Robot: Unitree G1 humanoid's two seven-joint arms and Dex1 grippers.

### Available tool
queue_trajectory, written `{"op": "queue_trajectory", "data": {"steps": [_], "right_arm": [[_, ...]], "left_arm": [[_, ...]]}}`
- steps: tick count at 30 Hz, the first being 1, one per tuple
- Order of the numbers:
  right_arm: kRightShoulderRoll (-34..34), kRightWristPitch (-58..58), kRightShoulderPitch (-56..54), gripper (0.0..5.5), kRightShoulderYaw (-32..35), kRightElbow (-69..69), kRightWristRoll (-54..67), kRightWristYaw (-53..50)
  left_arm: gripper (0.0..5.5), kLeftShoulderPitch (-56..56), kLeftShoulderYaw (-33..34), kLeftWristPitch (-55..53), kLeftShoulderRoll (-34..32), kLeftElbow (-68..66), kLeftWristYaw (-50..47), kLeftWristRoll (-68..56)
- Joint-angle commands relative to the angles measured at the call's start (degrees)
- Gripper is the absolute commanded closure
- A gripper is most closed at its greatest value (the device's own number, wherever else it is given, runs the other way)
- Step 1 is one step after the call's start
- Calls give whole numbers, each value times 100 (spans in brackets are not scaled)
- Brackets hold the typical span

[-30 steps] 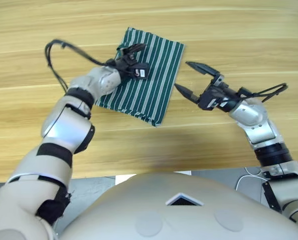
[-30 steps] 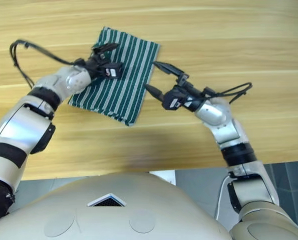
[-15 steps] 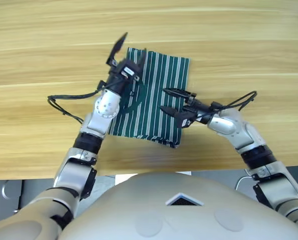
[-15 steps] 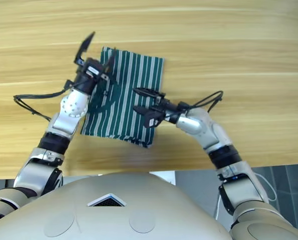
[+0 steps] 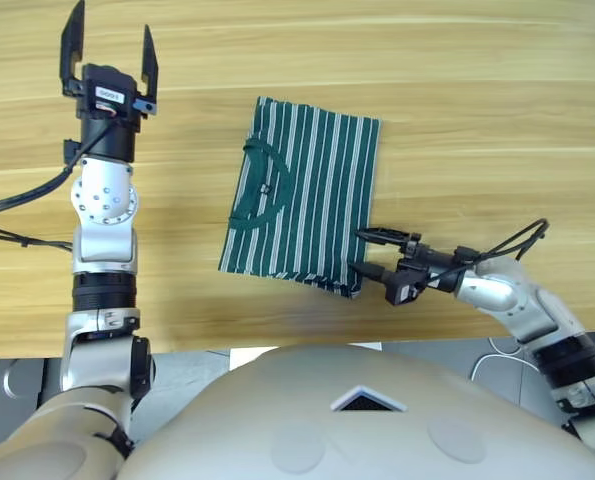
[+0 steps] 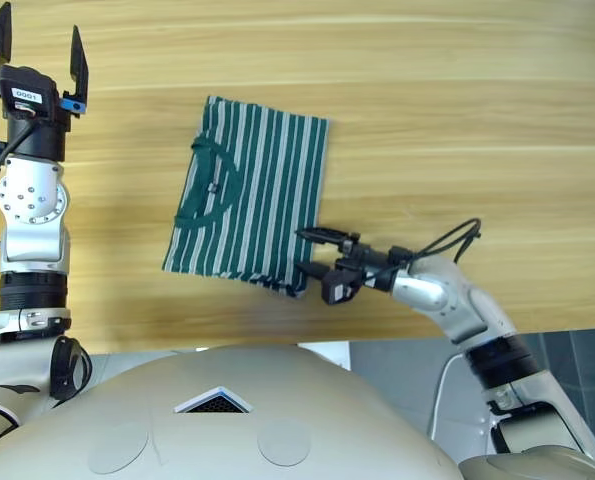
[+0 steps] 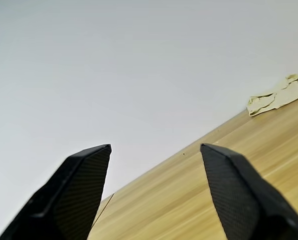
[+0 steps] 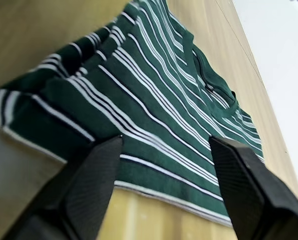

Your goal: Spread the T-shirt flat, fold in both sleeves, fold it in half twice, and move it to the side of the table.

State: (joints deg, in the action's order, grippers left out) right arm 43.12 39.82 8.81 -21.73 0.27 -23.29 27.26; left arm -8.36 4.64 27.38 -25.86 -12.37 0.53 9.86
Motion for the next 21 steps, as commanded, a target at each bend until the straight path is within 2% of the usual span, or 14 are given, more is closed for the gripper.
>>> {"op": "queue_trajectory", "data": {"steps": [1, 10, 12, 15, 18, 21], "right_arm": [[-37, -296, -224, 231, 103, -502, -342, -73], [6, -125, -198, 231, 387, -149, 205, -93], [-29, -90, -49, 231, 631, 279, 896, -108], [151, -73, 280, 231, 1431, 832, 1903, -209], [391, -61, 597, 231, 2197, 878, 1577, -314], [679, 187, 1078, 231, 2356, 684, 721, -232]], "left_arm": [[217, 116, -52, 262, -302, -111, 261, 193], [217, 653, -529, 1184, -694, -383, 1073, 386], [217, 760, -814, 1641, -898, -459, 1331, 613], [217, 850, -984, 2090, -1521, -718, 1594, 1137], [217, 1099, -1017, 2360, -2167, -720, 1917, 1320], [217, 1529, -1074, 2471, -2707, -575, 2358, 1075]]}}
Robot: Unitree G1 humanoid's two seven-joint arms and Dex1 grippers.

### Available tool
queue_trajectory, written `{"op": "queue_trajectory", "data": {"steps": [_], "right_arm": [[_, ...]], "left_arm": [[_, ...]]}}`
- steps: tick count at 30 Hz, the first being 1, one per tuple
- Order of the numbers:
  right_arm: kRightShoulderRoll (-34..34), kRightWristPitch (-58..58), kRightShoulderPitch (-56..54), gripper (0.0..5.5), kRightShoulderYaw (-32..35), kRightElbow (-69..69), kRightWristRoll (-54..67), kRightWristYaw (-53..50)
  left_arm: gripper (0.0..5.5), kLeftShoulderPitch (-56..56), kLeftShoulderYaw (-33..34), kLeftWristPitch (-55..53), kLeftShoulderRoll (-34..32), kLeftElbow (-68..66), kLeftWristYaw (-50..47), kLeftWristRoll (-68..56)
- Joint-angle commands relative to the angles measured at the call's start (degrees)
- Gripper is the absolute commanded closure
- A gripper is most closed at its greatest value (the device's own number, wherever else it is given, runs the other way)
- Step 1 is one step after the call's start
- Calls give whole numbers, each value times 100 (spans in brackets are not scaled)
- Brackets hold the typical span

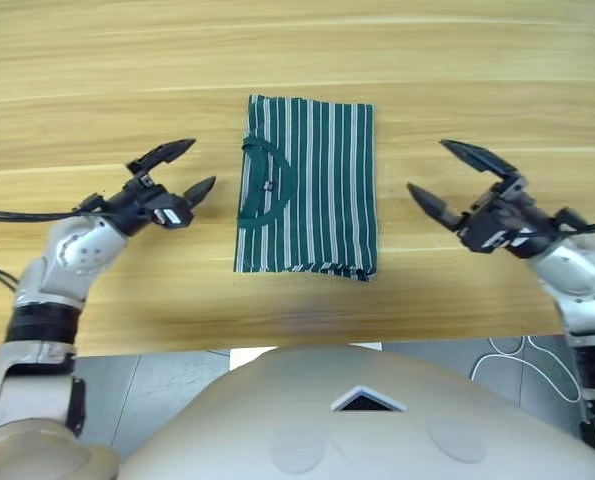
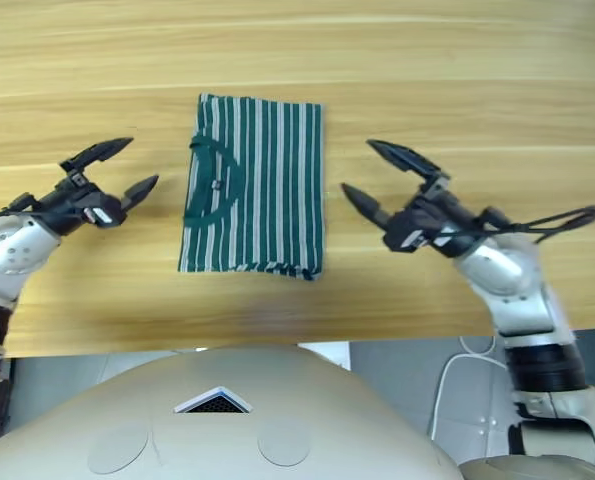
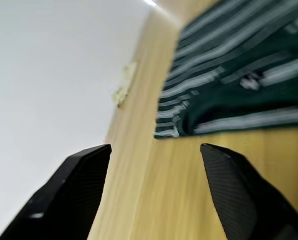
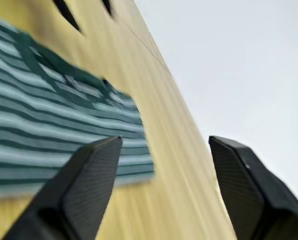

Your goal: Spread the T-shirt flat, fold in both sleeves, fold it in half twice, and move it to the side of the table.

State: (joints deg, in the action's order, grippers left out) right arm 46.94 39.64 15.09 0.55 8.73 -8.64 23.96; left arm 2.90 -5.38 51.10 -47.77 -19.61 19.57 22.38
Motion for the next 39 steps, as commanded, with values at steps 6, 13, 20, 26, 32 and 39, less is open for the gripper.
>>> {"op": "queue_trajectory", "data": {"steps": [6, 13, 20, 26, 32, 39], "right_arm": [[223, 126, 606, 231, -548, -229, -1652, 399], [216, 108, 567, 231, -1044, -292, -1763, 656], [181, 135, 380, 231, -1467, -264, -1758, 807], [70, 126, 66, 231, -1803, -367, -1799, 872], [-99, 164, -305, 231, -2061, -644, -1843, 806], [-211, 213, -449, 348, -2113, -746, -1789, 667]], "left_arm": [[217, 951, -547, 290, -1001, 608, 1402, -823], [217, 756, -1430, 315, -707, 691, 2138, -882], [217, 55, -1796, 541, -334, -49, 2165, -661], [217, -106, -1955, 814, -279, -408, 2147, -562], [250, -207, -2146, 970, -202, -545, 2158, -565], [366, -383, -2304, 1068, -114, -866, 2132, -463]]}}
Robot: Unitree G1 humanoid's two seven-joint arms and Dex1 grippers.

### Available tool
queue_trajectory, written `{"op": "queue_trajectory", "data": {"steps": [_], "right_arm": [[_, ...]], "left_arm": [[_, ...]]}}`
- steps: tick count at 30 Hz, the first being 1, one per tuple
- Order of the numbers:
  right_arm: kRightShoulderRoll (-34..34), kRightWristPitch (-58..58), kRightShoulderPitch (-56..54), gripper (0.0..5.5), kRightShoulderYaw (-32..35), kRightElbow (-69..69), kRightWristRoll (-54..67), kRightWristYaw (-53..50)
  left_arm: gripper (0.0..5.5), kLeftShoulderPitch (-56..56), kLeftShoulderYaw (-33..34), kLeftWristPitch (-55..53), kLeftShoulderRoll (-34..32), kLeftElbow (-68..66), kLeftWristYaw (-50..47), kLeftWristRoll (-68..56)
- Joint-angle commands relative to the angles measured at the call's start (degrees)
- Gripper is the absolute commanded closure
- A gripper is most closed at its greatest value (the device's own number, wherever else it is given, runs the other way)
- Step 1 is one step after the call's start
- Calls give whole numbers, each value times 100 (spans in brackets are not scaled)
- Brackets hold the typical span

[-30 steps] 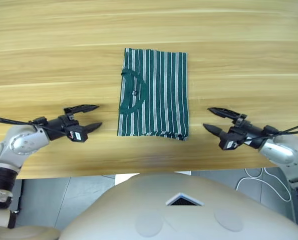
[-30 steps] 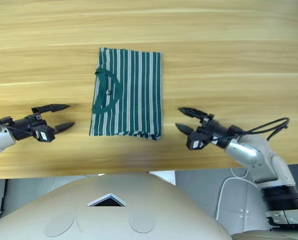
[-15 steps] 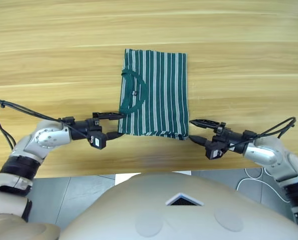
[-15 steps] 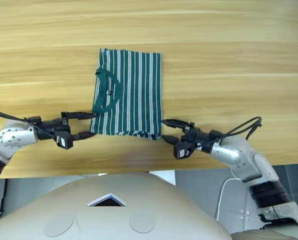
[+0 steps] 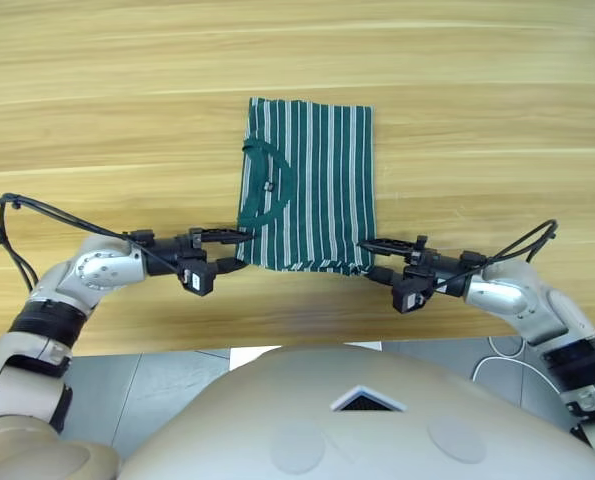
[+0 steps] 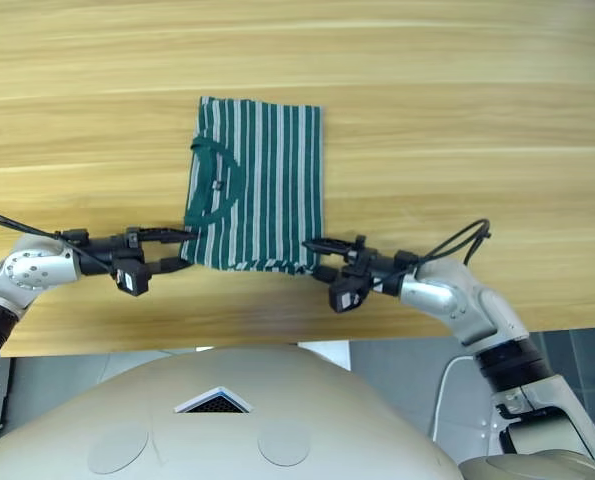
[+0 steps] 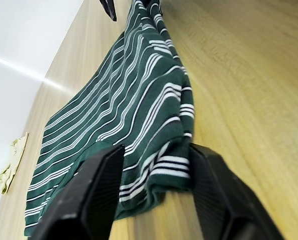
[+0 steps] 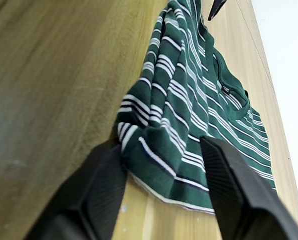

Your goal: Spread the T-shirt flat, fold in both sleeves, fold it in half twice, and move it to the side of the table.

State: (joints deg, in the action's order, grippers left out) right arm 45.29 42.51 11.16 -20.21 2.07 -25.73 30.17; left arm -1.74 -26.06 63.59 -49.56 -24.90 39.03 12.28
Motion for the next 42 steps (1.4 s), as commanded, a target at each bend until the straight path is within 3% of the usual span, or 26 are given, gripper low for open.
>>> {"op": "queue_trajectory", "data": {"steps": [1, 11, 19, 25, 33, 42], "right_arm": [[-52, -66, -65, 368, -48, -86, -83, 33], [-111, -56, -75, 526, -45, -47, -42, 1], [-61, -3, 121, 527, 24, 172, 336, 39], [212, -235, 781, 527, 648, 679, 1294, -22], [-210, -725, 62, 527, 952, 407, 842, -264], [-937, -1390, -1566, 527, 1128, -461, 244, -1042]], "left_arm": [[384, 46, -255, -163, 92, -390, 169, 562], [513, -20, -342, -37, 149, -581, 121, 585], [533, 313, -300, -40, 31, -216, 75, 449], [535, 959, 139, -541, 196, 959, -375, -281], [535, 184, 948, -1025, 1024, 903, -1361, 416], [535, -992, 1030, -1799, 1539, 299, -2044, 1414]]}}
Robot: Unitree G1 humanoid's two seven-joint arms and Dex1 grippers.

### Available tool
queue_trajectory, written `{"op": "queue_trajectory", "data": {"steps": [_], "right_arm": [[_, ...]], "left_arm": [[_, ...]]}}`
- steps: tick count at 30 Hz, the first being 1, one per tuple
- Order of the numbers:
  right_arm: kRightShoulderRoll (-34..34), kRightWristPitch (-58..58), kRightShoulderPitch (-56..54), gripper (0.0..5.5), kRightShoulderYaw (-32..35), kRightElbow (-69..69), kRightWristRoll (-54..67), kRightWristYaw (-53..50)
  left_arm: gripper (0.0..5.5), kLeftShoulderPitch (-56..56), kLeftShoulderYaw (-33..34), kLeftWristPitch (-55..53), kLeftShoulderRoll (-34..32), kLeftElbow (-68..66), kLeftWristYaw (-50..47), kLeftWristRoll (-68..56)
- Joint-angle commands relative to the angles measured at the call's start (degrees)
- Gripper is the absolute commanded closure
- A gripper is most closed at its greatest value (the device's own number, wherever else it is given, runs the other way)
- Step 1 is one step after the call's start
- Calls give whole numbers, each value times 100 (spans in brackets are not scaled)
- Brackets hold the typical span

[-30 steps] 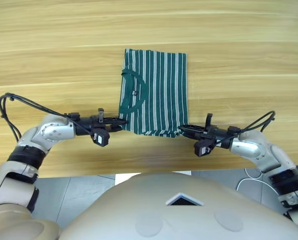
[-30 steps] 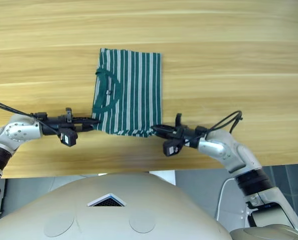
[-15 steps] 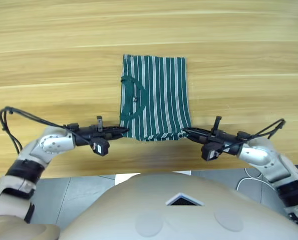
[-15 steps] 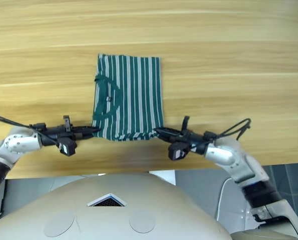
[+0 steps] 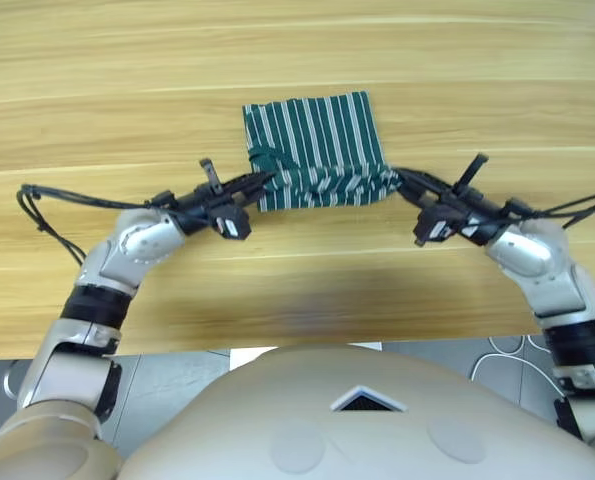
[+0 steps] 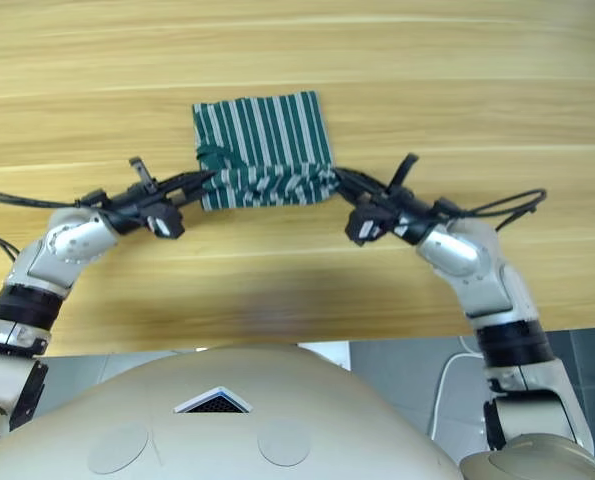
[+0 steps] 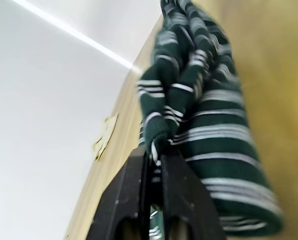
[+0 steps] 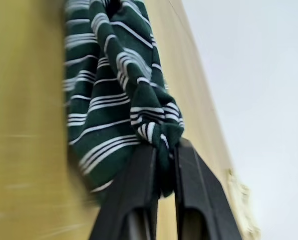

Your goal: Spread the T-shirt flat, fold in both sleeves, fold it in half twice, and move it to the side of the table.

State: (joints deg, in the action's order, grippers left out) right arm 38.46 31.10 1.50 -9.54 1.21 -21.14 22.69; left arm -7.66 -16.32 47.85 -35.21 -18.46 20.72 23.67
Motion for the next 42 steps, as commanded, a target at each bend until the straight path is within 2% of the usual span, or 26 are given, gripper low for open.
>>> {"op": "queue_trajectory", "data": {"steps": [1, 8, 18, 21, 22, 33, 37, 40, 42], "right_arm": [[-373, -362, -848, 527, 68, -544, -287, -418], [-939, -557, -1893, 527, -306, -1714, -735, -873], [-1370, -498, -2683, 527, -760, -3053, -1098, -1314], [-1402, -541, -2836, 468, -846, -3385, -1217, -1505], [-1408, -542, -2866, 457, -858, -3440, -1243, -1546], [-1628, -588, -3274, 281, -972, -3901, -1296, -2068], [-1713, -587, -2836, 202, -990, -2993, -1148, -1947], [-1787, -608, -2310, 197, -1167, -2193, -803, -1351], [-2068, -775, -2282, 197, -1106, -2313, -184, -888]], "left_arm": [[535, -543, 62, -308, 146, -506, -341, 379], [535, -835, -27, -572, 275, -1106, -885, 690], [535, -962, -188, -668, 477, -1497, -1133, 788], [535, -1275, -238, -592, 620, -1957, -1169, 778], [508, -1385, -254, -554, 673, -2114, -1189, 770], [350, -2799, -260, -656, 1267, -4273, -2262, 807], [277, -3185, -299, -1316, 1329, -5153, -2961, 922], [228, -3206, -307, -1712, 1227, -5464, -3267, 949], [190, -3156, -299, -1868, 1191, -5585, -3335, 908]]}}
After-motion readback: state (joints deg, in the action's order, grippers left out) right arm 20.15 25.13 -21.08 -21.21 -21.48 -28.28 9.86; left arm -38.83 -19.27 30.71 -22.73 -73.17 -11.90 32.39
